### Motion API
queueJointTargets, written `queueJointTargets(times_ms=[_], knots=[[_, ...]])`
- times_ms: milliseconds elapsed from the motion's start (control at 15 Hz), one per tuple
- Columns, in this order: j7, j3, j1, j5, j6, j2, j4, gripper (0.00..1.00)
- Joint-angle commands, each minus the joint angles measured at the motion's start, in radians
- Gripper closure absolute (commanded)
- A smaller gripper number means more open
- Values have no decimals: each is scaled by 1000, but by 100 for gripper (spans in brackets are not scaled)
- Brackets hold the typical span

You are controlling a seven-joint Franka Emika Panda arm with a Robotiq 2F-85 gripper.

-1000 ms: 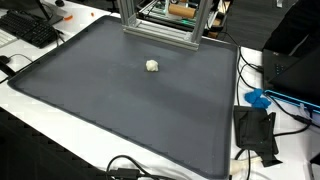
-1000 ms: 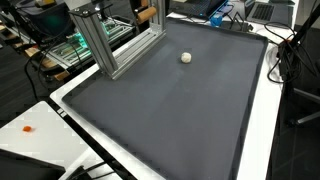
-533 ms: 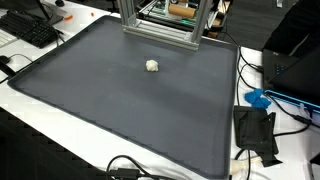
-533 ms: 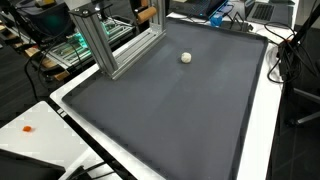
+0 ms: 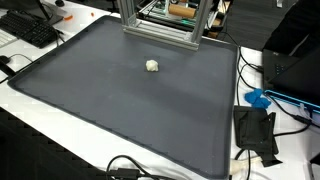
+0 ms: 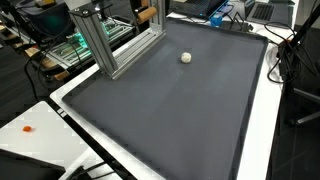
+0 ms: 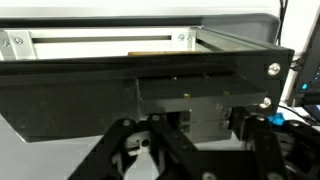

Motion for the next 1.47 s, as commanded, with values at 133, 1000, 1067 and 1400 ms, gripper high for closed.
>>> queueJointTargets(times_ms=[133,1000,1067,1400], knots=[[13,12,5,-16,-10,13,-4,42],[-10,10,11,-27,-33,68,21,66],[-10,10,11,-29,-37,72,23,35],[-15,17,16,-35,-44,109,29,31]])
